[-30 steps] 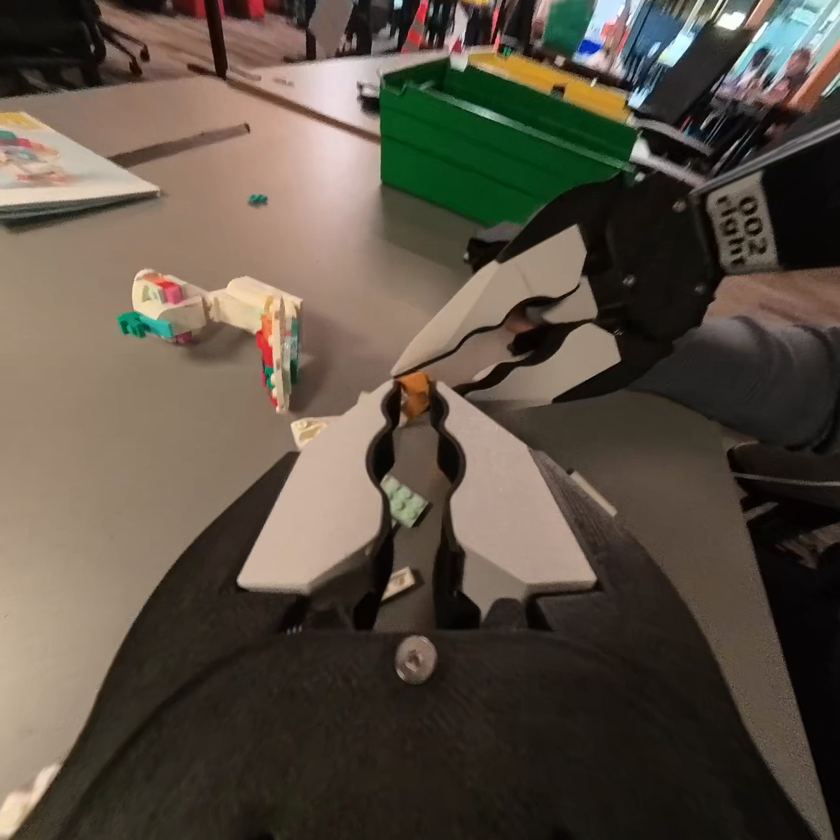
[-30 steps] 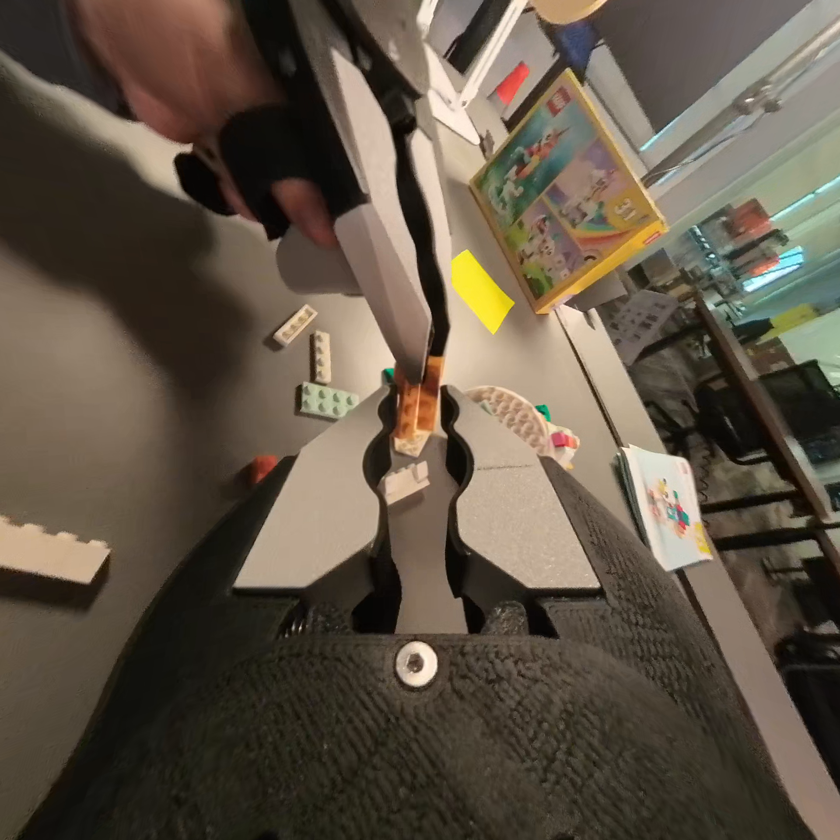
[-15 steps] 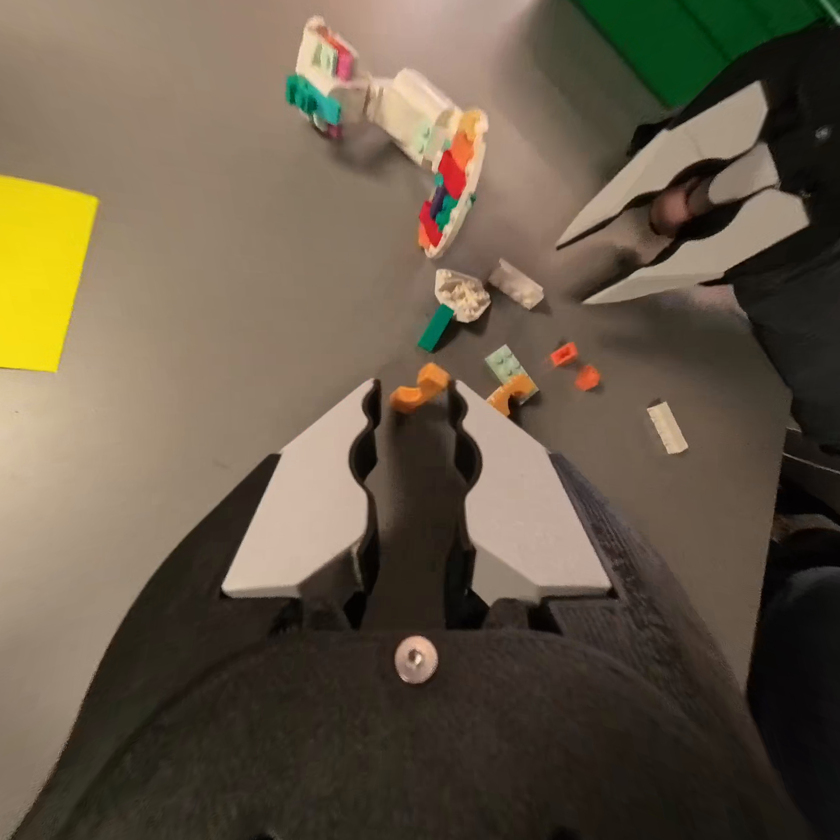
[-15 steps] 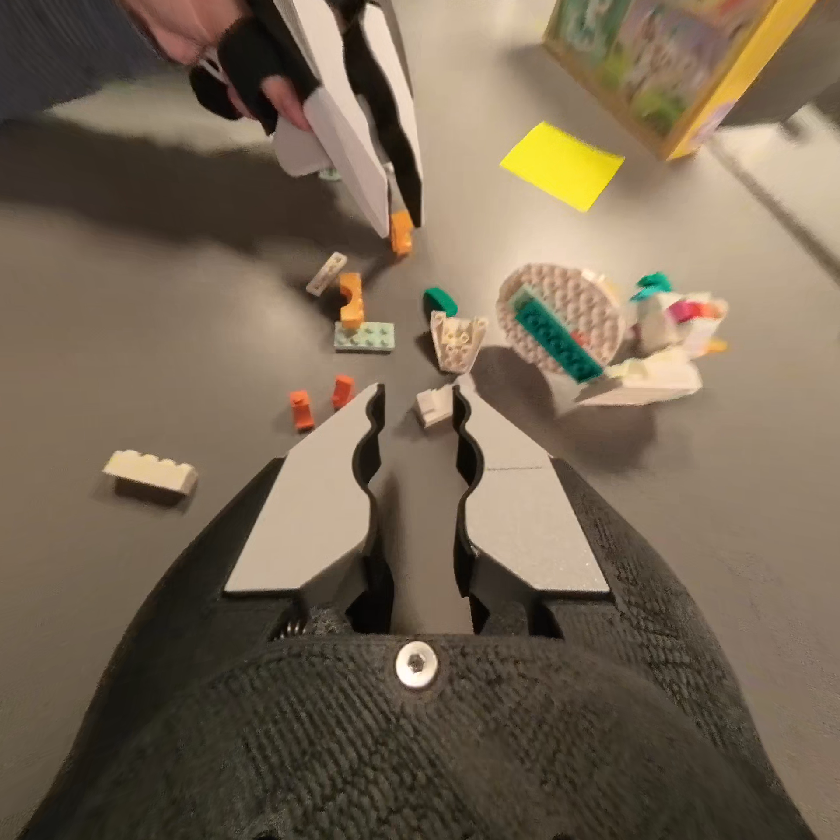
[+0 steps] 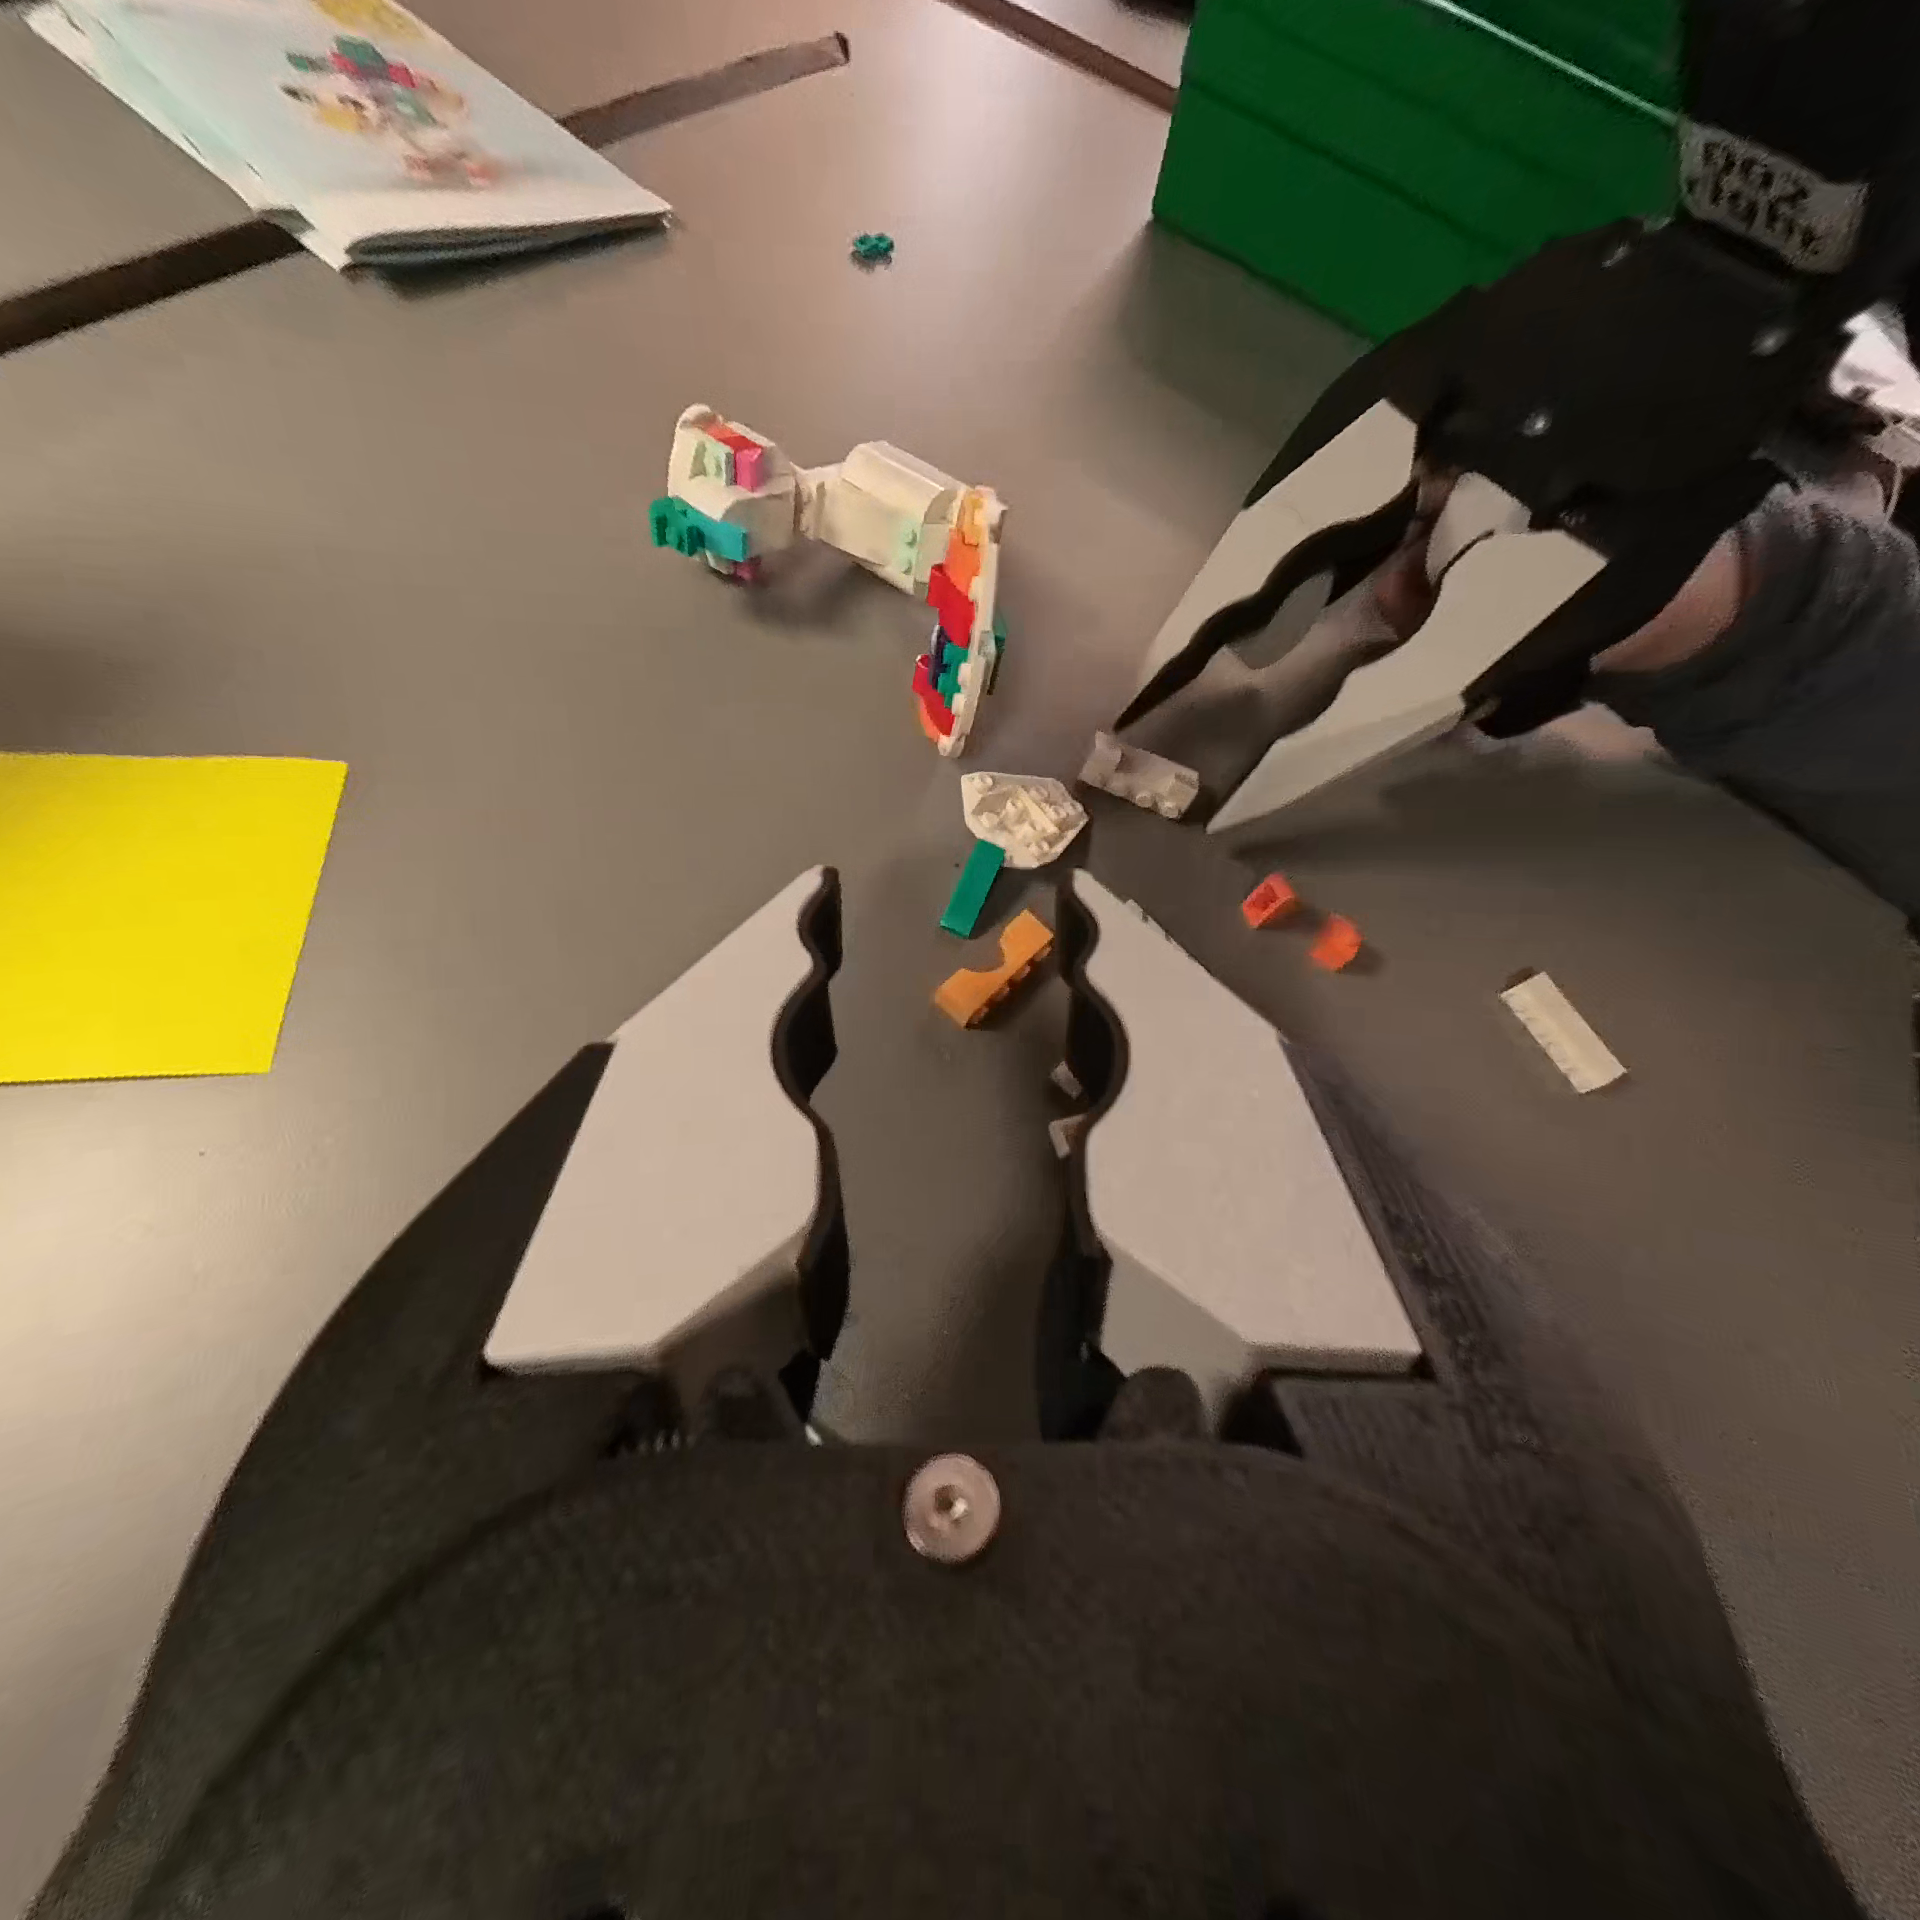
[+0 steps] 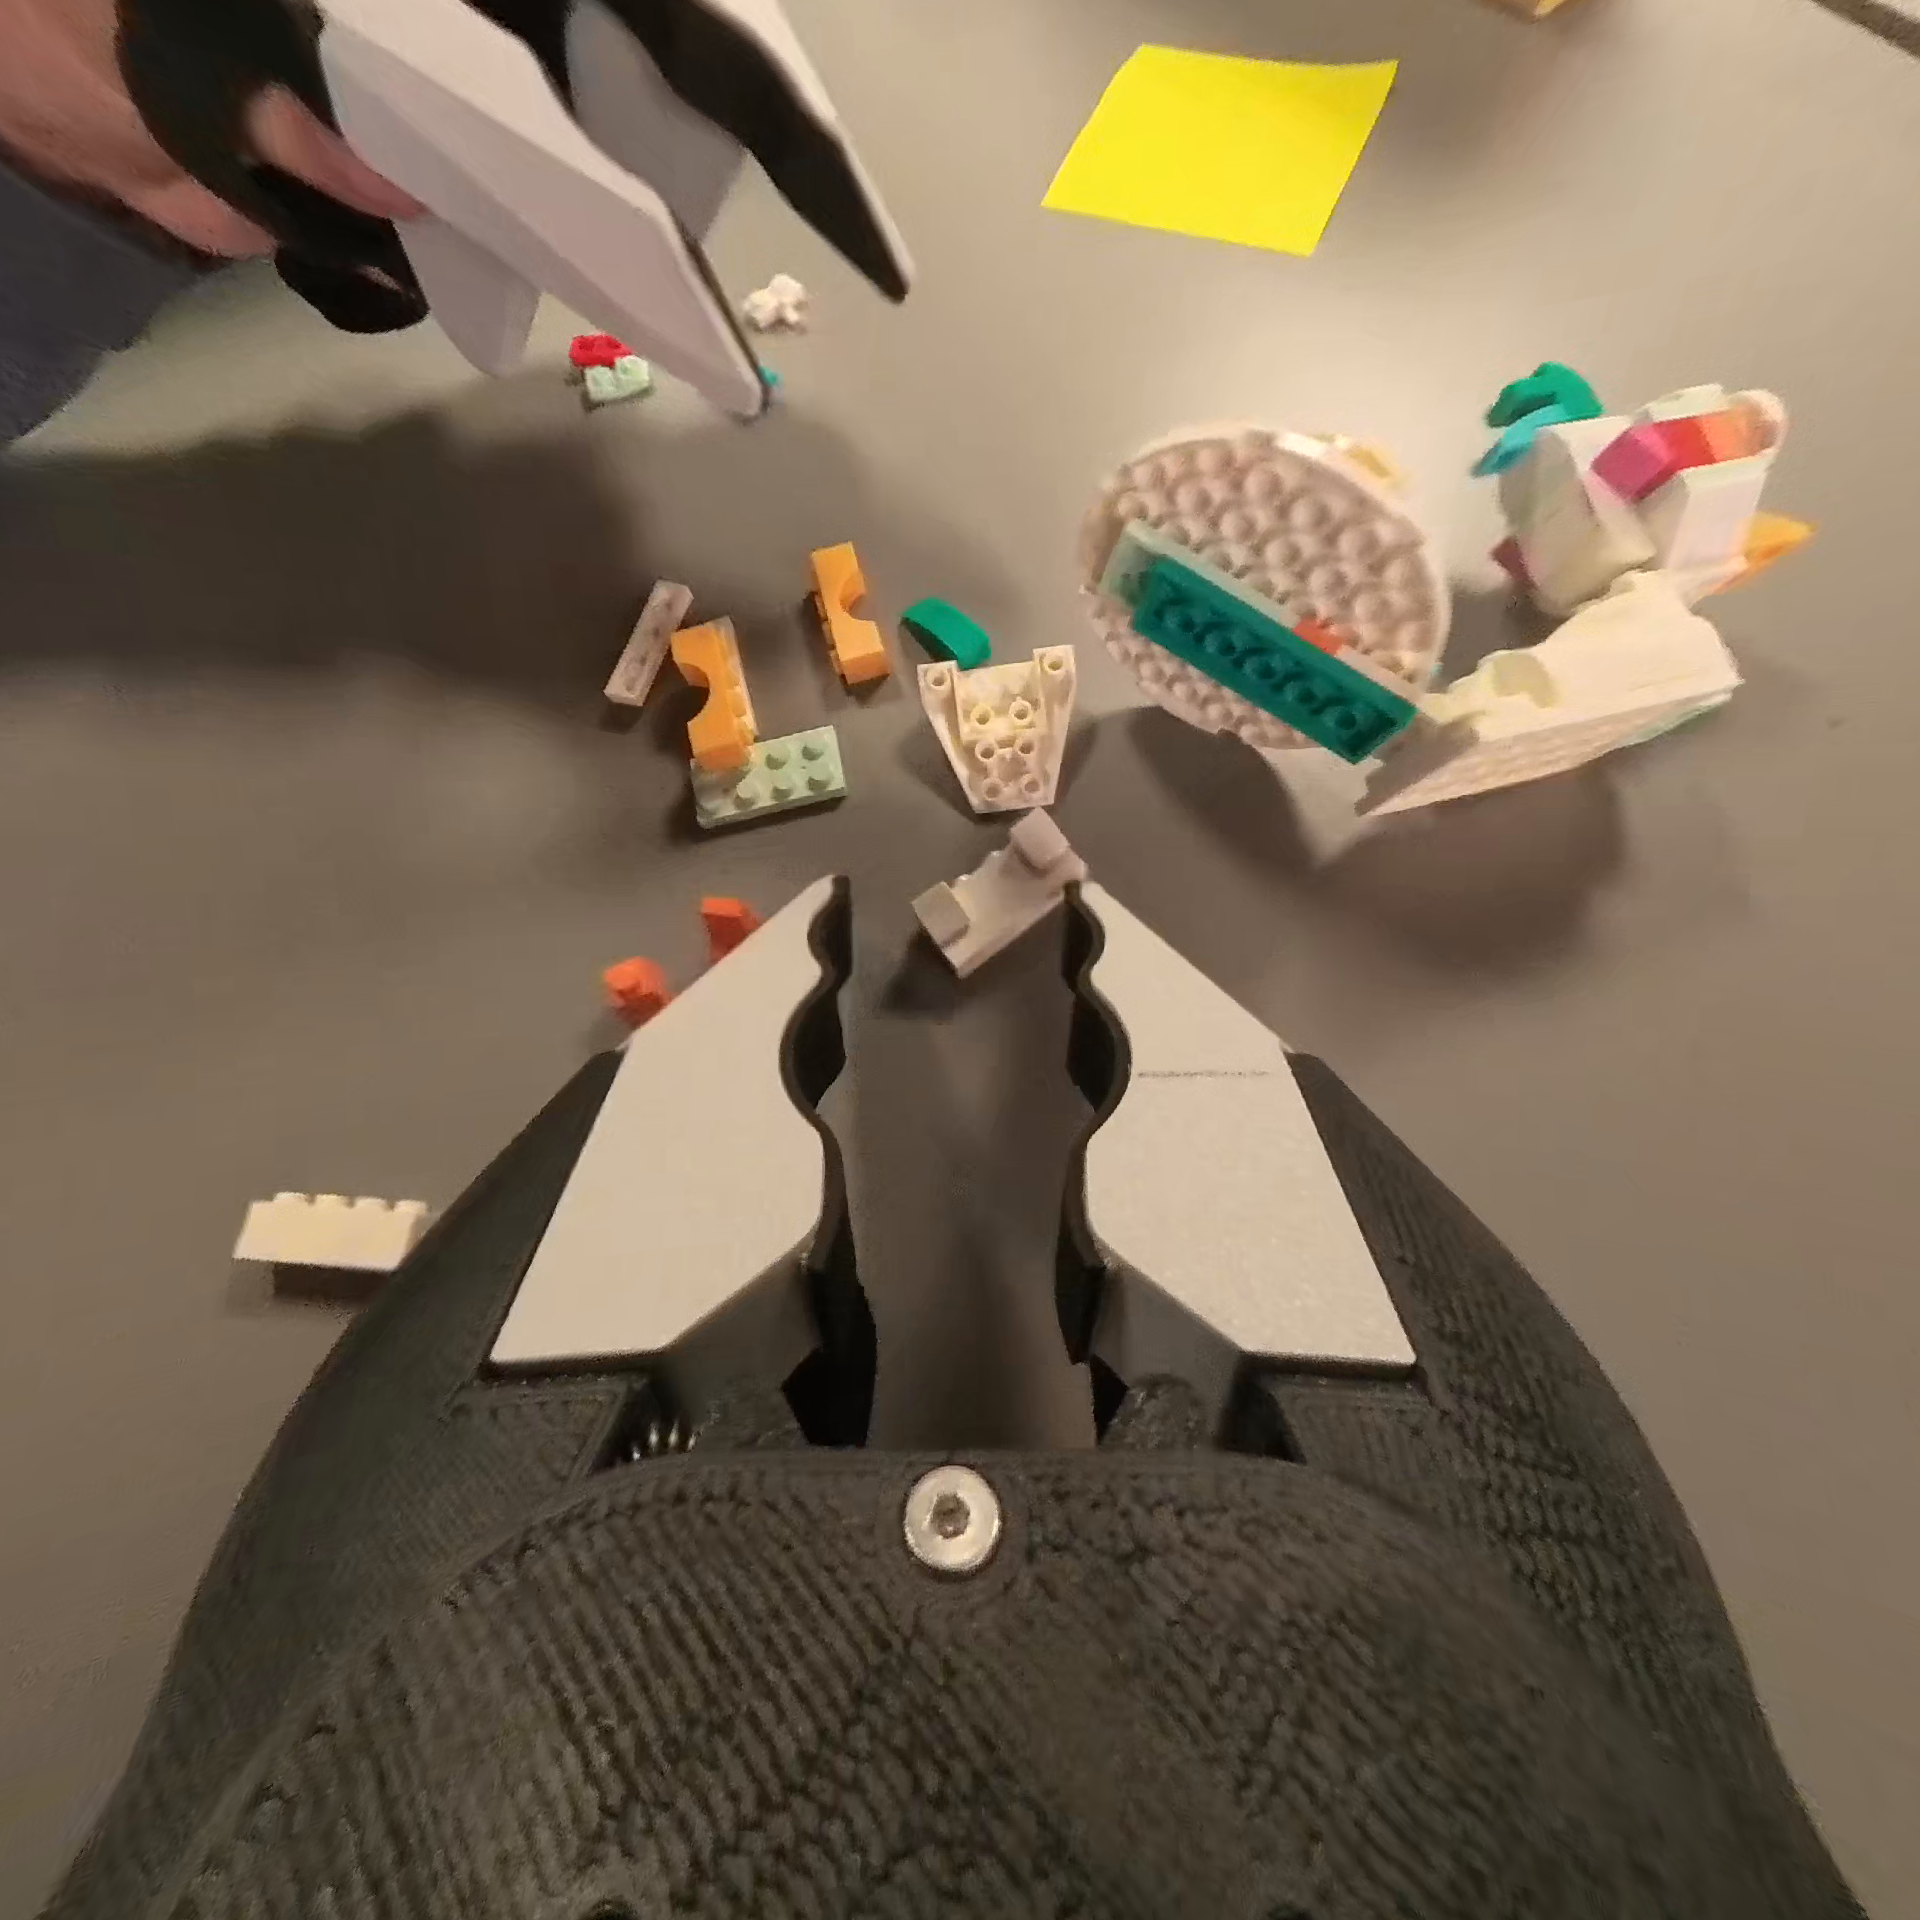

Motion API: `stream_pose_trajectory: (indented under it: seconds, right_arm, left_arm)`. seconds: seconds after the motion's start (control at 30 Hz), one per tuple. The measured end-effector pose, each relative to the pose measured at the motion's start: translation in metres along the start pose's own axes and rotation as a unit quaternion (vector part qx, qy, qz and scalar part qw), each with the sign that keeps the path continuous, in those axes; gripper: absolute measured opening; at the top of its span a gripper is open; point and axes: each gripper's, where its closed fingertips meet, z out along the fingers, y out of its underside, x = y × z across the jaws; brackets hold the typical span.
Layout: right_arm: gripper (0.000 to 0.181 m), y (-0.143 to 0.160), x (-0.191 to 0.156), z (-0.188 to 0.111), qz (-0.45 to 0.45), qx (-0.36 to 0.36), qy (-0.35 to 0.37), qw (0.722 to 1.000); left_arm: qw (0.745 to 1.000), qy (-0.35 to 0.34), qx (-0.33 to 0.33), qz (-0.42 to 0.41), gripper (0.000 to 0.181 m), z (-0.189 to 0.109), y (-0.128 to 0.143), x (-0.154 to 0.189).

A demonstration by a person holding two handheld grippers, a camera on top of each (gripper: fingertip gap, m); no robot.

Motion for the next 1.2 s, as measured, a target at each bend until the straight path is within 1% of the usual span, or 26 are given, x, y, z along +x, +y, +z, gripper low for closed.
stream_pose_trajectory:
  seconds: [0.07,0.1,0.17,0.23,0.3,0.37,0.47,0.53,0.57,0.63,0.7,0.77,0.8,0.93,1.03,1.07,1.1,1.17,1.2]
  right_arm:
    - [0.037,0.001,-0.002,0.006,0.001,-0.016,0.012,1.000]
    - [0.034,0.001,-0.002,0.008,-0.006,-0.022,0.023,0.999]
    - [0.014,0.002,0.000,0.008,-0.026,-0.033,0.040,0.998]
    - [0.013,0.000,-0.001,0.007,-0.050,-0.027,0.046,0.997]
    - [0.013,-0.009,-0.002,0.004,-0.084,-0.002,0.055,0.995]
    - [0.012,-0.022,-0.006,0.000,-0.137,0.033,0.073,0.987]
    - [0.012,-0.040,-0.015,-0.008,-0.244,0.076,0.116,0.960]
    - [0.012,-0.049,-0.025,-0.011,-0.283,0.104,0.120,0.946]
    - [0.012,-0.054,-0.031,-0.013,-0.282,0.121,0.110,0.945]
    - [0.012,-0.062,-0.041,-0.018,-0.256,0.163,0.070,0.950]
    - [0.011,-0.070,-0.049,-0.027,-0.223,0.214,0.022,0.951]
    - [0.012,-0.075,-0.057,-0.036,-0.199,0.251,-0.024,0.947]
    - [0.012,-0.076,-0.059,-0.039,-0.198,0.259,-0.035,0.945]
    - [0.011,-0.075,-0.065,-0.039,-0.224,0.259,-0.037,0.939]
    - [0.012,-0.078,-0.070,-0.046,-0.192,0.282,-0.084,0.936]
    - [0.012,-0.078,-0.071,-0.049,-0.175,0.290,-0.104,0.935]
    - [0.012,-0.079,-0.072,-0.052,-0.155,0.297,-0.128,0.933]
    - [0.012,-0.078,-0.074,-0.054,-0.120,0.296,-0.169,0.932]
    - [0.012,-0.078,-0.073,-0.054,-0.116,0.298,-0.170,0.932]
  left_arm:
    - [1.000,-0.003,0.009,0.000,0.038,0.000,-0.003,0.000]
    - [1.000,0.001,0.013,-0.003,0.037,-0.001,-0.004,0.000]
    - [0.999,0.020,0.026,-0.011,0.034,0.000,-0.007,0.005]
    - [0.998,0.049,0.031,-0.031,0.034,0.002,-0.007,0.013]
    - [0.995,0.079,0.037,-0.049,0.034,0.007,-0.009,0.023]
    - [0.993,0.100,0.037,-0.053,0.034,0.014,-0.010,0.035]
    - [0.989,0.122,0.045,-0.064,0.034,0.022,-0.013,0.049]
    - [0.986,0.150,0.042,-0.054,0.036,0.023,-0.012,0.059]
    - [0.986,0.160,0.041,-0.035,0.037,0.022,-0.011,0.063]
    - [0.981,0.182,0.068,0.016,0.037,0.017,-0.014,0.074]
    - [0.972,0.201,0.110,0.058,0.029,0.007,-0.024,0.084]
    - [0.964,0.210,0.141,0.084,0.025,-0.001,-0.031,0.092]
    - [0.962,0.214,0.144,0.091,0.024,-0.004,-0.032,0.095]
    - [0.958,0.235,0.135,0.094,0.020,-0.008,-0.029,0.098]
    - [0.950,0.246,0.154,0.115,0.014,-0.014,-0.032,0.104]
    - [0.948,0.248,0.156,0.125,0.009,-0.016,-0.032,0.106]
    - [0.947,0.243,0.161,0.138,0.000,-0.018,-0.033,0.106]
    - [0.941,0.247,0.174,0.153,0.000,-0.022,-0.035,0.110]
    - [0.942,0.245,0.176,0.148,0.000,-0.021,-0.037,0.111]
